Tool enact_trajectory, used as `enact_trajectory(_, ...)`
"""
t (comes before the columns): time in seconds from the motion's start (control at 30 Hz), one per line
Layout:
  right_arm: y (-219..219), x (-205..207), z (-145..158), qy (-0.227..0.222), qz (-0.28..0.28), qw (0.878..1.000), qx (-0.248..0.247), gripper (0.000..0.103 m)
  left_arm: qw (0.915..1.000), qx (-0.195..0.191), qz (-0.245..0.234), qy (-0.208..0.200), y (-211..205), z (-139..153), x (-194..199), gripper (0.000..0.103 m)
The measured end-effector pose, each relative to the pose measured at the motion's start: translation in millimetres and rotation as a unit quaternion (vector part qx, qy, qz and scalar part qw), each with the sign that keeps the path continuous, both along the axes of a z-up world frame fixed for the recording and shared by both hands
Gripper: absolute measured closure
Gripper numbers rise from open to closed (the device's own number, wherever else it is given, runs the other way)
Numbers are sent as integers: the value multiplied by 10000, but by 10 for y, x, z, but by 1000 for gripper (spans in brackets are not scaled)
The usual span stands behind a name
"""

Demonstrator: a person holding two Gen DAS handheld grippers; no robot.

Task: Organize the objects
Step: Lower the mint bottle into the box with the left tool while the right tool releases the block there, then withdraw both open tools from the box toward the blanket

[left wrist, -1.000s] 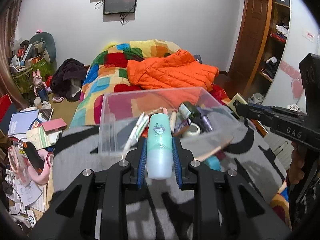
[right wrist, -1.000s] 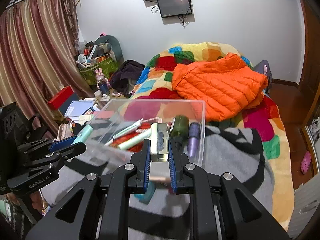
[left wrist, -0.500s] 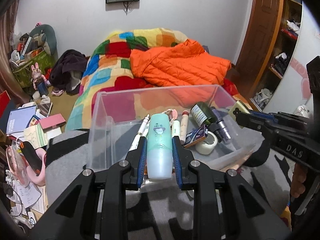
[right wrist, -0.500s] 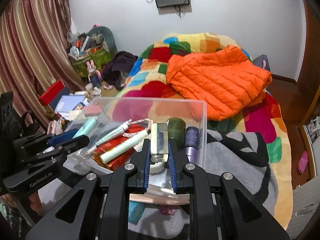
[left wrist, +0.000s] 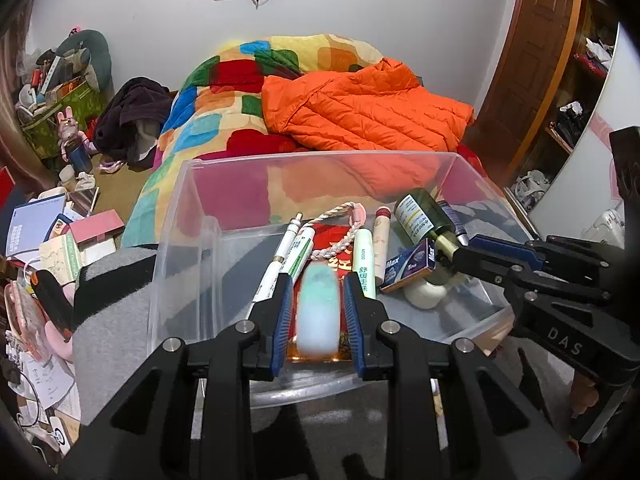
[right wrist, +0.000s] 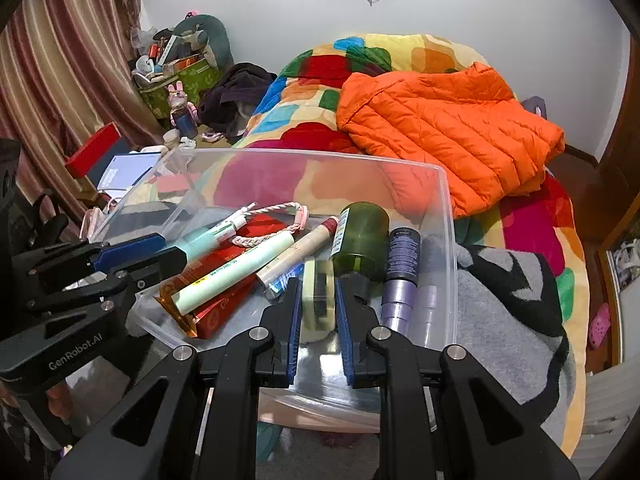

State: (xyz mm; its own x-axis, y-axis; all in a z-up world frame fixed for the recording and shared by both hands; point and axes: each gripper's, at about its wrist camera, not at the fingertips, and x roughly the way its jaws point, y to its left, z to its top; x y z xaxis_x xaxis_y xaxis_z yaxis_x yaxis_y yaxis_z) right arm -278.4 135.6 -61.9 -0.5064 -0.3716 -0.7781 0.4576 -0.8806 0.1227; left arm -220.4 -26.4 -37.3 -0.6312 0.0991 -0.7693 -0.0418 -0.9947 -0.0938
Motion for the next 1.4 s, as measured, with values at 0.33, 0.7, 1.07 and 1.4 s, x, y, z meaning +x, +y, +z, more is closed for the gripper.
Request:
enact_trajectory(0.33, 34, 169, 153, 166, 55, 9998, -51, 75, 9996, -2, -60, 266, 23, 230, 198, 63)
enact_trajectory(0.7, 274, 606, 477, 678, -15, 9975, -174, 57, 9972, -194, -19, 727, 74, 469, 667, 30)
enact_trajectory(1.07, 415, 885, 93, -74, 9, 9990, -442, 56, 9997, -190, 22, 172, 93, 38, 944, 30)
enact_trajectory(1.4, 136, 787, -234, -436, 202, 9980, -412, 57, 9995, -179, -78, -252, 183, -237, 994, 30)
